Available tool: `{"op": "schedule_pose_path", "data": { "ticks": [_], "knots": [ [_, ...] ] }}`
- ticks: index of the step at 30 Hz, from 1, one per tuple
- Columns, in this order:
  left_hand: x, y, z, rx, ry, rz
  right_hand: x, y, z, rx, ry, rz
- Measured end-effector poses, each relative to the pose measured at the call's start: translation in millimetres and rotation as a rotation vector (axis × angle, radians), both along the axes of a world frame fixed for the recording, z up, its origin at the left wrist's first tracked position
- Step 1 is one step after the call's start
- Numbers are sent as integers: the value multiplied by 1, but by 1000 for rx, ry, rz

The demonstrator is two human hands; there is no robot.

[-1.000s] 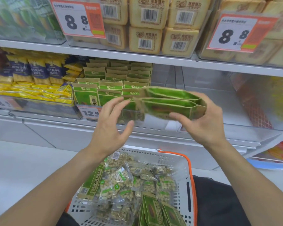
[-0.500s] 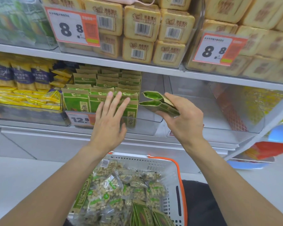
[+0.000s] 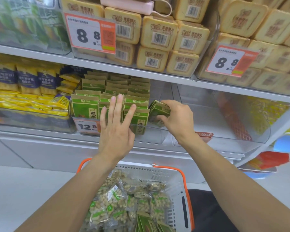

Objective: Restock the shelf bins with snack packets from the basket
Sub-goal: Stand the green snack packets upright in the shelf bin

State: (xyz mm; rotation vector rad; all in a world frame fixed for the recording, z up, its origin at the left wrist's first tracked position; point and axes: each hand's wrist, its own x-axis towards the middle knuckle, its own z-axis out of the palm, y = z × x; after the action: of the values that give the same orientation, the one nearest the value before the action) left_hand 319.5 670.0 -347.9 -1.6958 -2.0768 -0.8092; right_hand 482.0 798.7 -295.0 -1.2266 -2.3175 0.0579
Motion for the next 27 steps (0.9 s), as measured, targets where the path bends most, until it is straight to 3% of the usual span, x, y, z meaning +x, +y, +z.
{"op": "schedule_pose_path", "data": {
  "ticks": [6,13,27],
  "knots": [
    [-8,1,-8,-35,-64,25,-21,29,-7,-15,-195,-64],
    [-14,-3,-20,52,-7,13,-29,58,-8,-73,-89,-53],
    [-11,4,-21,39,-110,81,-63,125,3,-14,-394,-110]
  ]
}}
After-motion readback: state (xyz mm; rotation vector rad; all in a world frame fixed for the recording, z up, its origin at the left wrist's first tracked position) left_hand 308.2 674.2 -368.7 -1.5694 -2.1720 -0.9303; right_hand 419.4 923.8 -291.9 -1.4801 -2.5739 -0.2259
